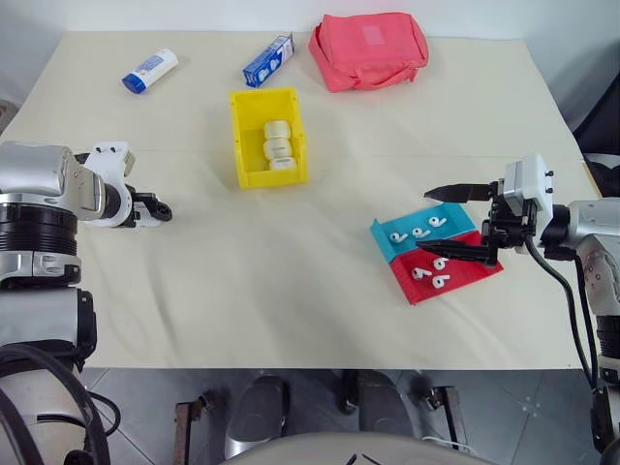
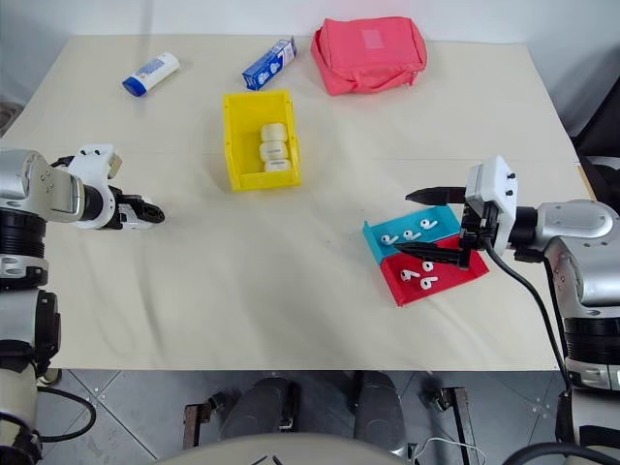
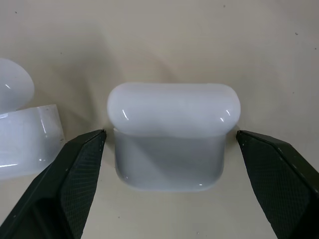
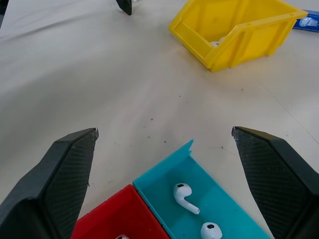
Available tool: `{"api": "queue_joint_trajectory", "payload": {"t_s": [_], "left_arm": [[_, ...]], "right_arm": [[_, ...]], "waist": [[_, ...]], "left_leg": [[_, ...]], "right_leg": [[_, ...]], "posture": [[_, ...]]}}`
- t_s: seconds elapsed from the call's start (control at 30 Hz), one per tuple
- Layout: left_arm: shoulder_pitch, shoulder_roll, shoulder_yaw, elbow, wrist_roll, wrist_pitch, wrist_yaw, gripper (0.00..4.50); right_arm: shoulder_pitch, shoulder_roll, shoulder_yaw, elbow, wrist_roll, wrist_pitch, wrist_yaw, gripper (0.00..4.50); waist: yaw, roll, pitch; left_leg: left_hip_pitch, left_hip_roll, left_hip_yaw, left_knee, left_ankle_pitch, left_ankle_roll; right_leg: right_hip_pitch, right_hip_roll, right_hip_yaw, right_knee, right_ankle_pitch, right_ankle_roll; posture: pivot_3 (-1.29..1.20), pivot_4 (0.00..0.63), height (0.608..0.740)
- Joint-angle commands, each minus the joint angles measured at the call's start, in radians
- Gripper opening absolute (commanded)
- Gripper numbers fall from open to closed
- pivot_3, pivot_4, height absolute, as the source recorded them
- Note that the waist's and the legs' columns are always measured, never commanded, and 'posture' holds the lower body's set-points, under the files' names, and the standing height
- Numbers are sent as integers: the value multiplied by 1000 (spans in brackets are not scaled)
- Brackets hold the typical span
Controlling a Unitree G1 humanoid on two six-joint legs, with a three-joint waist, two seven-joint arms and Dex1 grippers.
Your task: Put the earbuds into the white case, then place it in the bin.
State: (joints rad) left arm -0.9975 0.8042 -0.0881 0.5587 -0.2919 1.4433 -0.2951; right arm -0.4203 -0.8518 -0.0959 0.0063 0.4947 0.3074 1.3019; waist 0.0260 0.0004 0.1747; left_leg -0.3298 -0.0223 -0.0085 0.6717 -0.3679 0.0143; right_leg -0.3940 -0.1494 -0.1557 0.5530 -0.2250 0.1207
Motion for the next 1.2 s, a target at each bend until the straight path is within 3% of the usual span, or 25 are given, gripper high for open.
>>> {"api": "queue_joint_trajectory", "payload": {"t_s": [0.03,0.3,0.47,0.53,0.67,0.83,0.97,1.1,1.2], "left_arm": [[-11,11,-15,-17,30,34,-19,4441],[-6,20,-41,-3,66,29,-58,4441],[-1,12,-34,8,85,8,-61,2909],[15,20,-44,-33,83,-44,-92,2787],[119,23,44,-257,36,-375,-214,2787],[292,11,158,-538,-128,-702,-537,2787],[298,-33,174,-534,-168,-868,-661,2787],[200,-193,151,-426,-186,-1184,-840,2787],[137,-326,120,-340,-158,-1321,-855,2787]], "right_arm": [[-8,-23,-44,-20,15,-3,1,4500],[-20,-17,-36,-12,11,-6,-2,4500],[-25,-18,-37,-9,10,-6,-4,4500],[-24,-22,-41,-9,9,-7,-6,4500],[-24,-44,-54,-12,10,1,-6,4500],[-7,-83,-81,-46,18,22,-15,4500],[15,-110,-100,-88,26,63,-32,4500],[53,-133,-128,-157,28,136,-90,4500],[94,-156,-142,-204,17,222,-158,4500]], "waist": [[0,0,0],[0,0,0],[-1,0,0],[-1,0,0],[1,0,0],[2,0,0],[2,1,0],[12,1,0],[31,0,0]], "left_leg": [[0,0,0,0,0,0],[0,0,2,1,0,0],[1,0,1,0,0,0],[1,0,2,0,0,0],[0,1,0,3,0,0],[-6,2,-6,11,-3,-3],[-4,2,-6,11,-3,-3],[-5,1,-4,11,-3,0],[-5,1,2,12,-3,2]], "right_leg": [[0,0,0,0,0,0],[0,0,0,0,0,0],[0,0,1,1,0,0],[0,0,1,1,0,0],[0,0,1,2,0,0],[0,-1,3,0,0,-1],[1,0,0,0,1,-2],[1,-1,-3,0,1,-2],[2,-1,-3,-1,3,-2]], "posture": [[0,150,740],[0,150,740],[0,150,740],[0,150,740],[0,150,740],[0,150,740],[0,150,740],[0,150,740],[0,150,740]]}}
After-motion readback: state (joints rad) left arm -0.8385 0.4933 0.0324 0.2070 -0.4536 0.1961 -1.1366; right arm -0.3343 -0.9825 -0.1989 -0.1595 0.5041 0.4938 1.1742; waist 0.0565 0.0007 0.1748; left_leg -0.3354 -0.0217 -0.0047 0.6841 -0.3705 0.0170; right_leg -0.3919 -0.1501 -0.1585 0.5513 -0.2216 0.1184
